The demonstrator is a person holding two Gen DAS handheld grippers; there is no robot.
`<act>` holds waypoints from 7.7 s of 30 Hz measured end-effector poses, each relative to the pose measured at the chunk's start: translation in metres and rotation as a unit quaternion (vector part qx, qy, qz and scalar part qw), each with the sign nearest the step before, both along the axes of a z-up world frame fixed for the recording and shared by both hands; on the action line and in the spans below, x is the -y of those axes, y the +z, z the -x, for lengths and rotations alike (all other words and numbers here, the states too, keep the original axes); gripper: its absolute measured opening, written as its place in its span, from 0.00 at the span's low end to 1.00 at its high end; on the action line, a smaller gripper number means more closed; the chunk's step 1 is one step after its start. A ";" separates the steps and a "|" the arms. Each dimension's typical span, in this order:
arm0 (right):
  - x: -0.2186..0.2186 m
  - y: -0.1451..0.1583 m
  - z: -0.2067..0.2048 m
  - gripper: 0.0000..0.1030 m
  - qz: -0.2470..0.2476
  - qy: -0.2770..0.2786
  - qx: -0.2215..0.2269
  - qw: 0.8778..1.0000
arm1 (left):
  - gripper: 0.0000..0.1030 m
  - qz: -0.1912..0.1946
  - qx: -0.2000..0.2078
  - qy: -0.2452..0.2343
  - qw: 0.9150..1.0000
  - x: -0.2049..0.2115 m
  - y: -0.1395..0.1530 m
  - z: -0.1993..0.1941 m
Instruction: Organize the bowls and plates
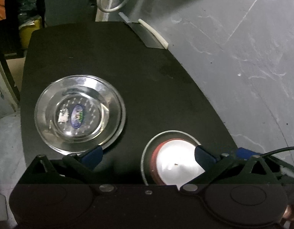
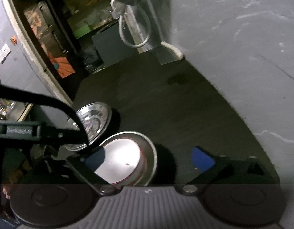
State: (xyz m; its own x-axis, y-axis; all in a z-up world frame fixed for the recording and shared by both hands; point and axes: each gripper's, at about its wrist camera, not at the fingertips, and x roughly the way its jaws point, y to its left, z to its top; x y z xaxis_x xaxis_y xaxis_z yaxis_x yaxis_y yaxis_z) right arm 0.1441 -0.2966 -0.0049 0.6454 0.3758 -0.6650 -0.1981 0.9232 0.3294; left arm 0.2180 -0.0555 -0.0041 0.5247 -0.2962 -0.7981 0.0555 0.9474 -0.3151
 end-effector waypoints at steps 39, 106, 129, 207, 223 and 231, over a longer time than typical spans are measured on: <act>0.004 -0.036 -0.021 1.00 0.099 -0.008 -0.098 0.990 | 0.99 -0.059 -0.087 -0.002 0.994 -0.004 -0.057 0.001; -0.013 -0.040 -0.022 0.23 0.025 0.079 -0.096 0.992 | 0.15 0.025 -0.065 -0.047 0.996 0.006 -0.053 -0.002; -0.014 -0.040 -0.022 0.21 0.021 0.079 -0.095 0.992 | 0.13 0.008 -0.058 -0.038 0.998 0.012 -0.050 -0.001; -0.197 0.003 -0.086 0.02 0.020 0.204 -0.015 0.979 | 0.14 -0.015 -0.011 0.073 0.997 -0.140 -0.015 -0.038; -0.177 0.000 -0.079 0.26 0.001 0.160 -0.018 0.987 | 0.18 0.001 -0.015 0.100 0.995 -0.150 -0.026 -0.033; -0.170 0.003 -0.073 0.40 -0.002 0.153 -0.008 0.988 | 0.25 0.005 -0.002 0.113 0.994 -0.149 -0.019 -0.029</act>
